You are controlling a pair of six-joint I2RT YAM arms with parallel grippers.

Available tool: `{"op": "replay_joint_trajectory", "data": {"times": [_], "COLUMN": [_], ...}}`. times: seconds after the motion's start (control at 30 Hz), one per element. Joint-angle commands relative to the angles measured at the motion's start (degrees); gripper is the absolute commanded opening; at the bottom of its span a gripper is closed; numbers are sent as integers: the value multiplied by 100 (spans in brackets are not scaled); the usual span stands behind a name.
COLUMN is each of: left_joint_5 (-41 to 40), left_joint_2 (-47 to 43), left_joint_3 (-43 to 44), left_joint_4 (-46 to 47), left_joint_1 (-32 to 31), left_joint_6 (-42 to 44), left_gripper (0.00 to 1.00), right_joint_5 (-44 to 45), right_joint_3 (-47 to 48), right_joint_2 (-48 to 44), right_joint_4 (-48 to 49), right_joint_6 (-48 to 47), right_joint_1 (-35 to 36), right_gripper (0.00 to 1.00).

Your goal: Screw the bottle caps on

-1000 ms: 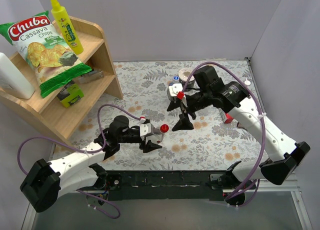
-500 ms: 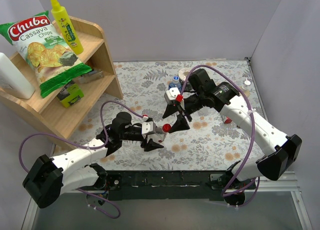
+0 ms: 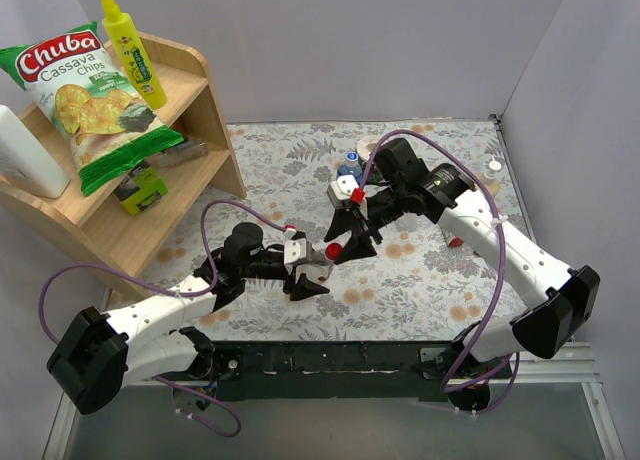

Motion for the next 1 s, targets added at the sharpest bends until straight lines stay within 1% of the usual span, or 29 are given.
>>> {"op": "replay_joint_trajectory", "data": {"times": [0.0, 0.07, 0.17, 0.2, 0.27, 0.3, 0.37, 0.43, 0.47, 0.63, 0.77, 0.97], "left_joint_5": [-77, -77, -121, -174, -253, -358, -621, -1024, -1096, -2009, -2029, -2055], "left_joint_2": [-63, -37, -19, -11, 16, 25, 51, 69, 86, 7, -37, -116], "left_joint_3": [136, 128, 110, 101, 110, 110, 93, 84, 84, 84, 101, 49], "left_joint_4": [291, 370, 519, 563, 651, 677, 870, 1028, 1038, 1081, 1055, 1266], "left_joint_1": [74, 82, 100, 91, 91, 91, 91, 91, 83, -32, -32, -85], "left_joint_6": [-233, -286, -383, -444, -488, -515, -663, -857, -840, -770, -849, -1007], "left_gripper": [0, 0, 0, 0, 0, 0, 0, 0, 0, 0, 0, 0], "right_joint_5": [-120, -85, -32, -15, 3, 29, 64, 108, 161, 310, 442, 609], "right_joint_3": [-82, -125, -257, -301, -467, -538, -748, -837, -855, -864, -881, -917], "right_joint_2": [-20, -46, -72, -81, -107, -134, -204, -257, -266, -187, -160, -73], "right_joint_4": [184, 289, 421, 561, 825, 1105, 1344, 1607, 1617, 1766, 1854, 2004], "right_joint_6": [143, 257, 415, 625, 959, 1170, 1715, 2066, 2120, 2630, 2797, 3140], "right_joint_1": [30, 30, 30, 30, 30, 30, 30, 30, 30, 30, 30, 30], "right_gripper": [55, 51, 38, 30, 20, 14, 6, 2, 1, 1, 1, 1]}}
